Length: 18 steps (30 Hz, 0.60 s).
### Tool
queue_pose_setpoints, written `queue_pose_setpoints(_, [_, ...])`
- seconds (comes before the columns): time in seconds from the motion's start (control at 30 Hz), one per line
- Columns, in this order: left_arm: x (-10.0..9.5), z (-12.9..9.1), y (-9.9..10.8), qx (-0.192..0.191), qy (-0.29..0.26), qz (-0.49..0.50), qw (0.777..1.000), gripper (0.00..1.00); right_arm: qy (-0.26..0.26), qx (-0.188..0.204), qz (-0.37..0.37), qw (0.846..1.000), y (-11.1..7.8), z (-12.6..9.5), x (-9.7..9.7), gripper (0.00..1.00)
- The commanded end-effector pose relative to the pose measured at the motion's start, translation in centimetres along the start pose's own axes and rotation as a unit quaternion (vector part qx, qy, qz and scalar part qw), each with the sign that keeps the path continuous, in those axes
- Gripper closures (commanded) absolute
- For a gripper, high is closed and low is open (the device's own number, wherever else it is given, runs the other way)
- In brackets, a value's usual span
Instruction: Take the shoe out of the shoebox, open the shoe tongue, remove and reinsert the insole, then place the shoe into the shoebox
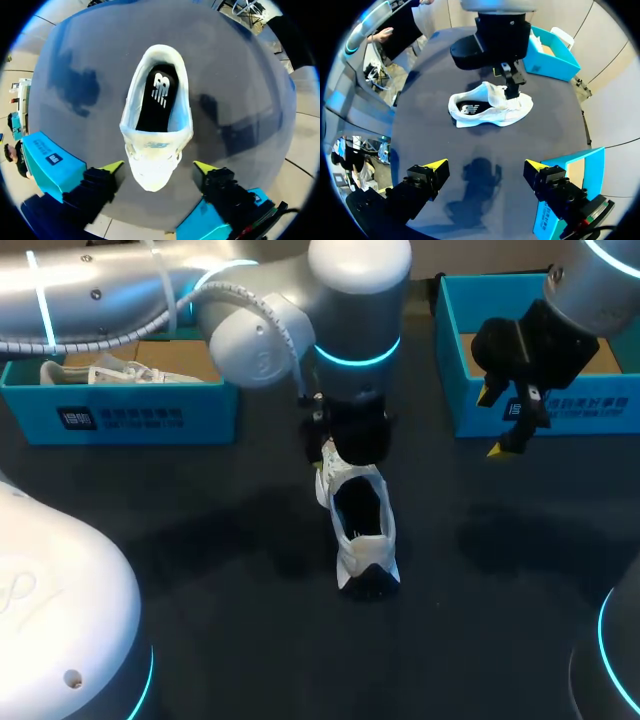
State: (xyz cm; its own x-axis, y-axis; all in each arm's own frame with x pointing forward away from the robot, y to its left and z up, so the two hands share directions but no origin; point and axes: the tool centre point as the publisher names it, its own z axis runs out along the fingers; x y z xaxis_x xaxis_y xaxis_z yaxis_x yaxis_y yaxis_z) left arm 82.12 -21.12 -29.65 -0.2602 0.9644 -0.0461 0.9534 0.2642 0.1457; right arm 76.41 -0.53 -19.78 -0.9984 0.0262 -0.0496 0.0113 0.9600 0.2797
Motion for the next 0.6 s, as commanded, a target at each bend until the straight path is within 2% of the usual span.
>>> queue_pose_setpoints(0.03, [-0.2,-0.1,0.5,0.004,0.002,0.003,1.000,0.57,0.001,0.001,0.000,1.000,0.0,0.1,-0.1,0.00])
queue_pose_setpoints(0.13, [-0.2,-0.1,0.1,0.003,0.003,0.010,1.000,0.62,0.001,0.001,0.000,1.000,0.0,0.1,-0.1,0.00])
queue_pose_setpoints(0.23, [0.0,0.2,-0.2,0.005,0.006,0.015,1.000,0.61,0.001,0.001,0.000,1.000,0.0,0.1,-0.1,0.00])
queue_pose_setpoints(0.3, [0.1,0.5,-0.5,0.006,0.010,0.019,1.000,0.73,0.001,0.001,0.000,1.000,0.0,0.1,-0.1,0.00])
queue_pose_setpoints(0.37, [0.3,0.8,-0.9,0.008,0.013,0.023,1.000,0.77,0.001,0.001,0.000,1.000,0.0,0.1,-0.1,0.00])
queue_pose_setpoints(0.6, [0.5,1.6,-1.7,0.016,0.017,0.030,0.999,0.76,0.001,0.001,0.000,1.000,0.0,0.1,-0.1,0.00])
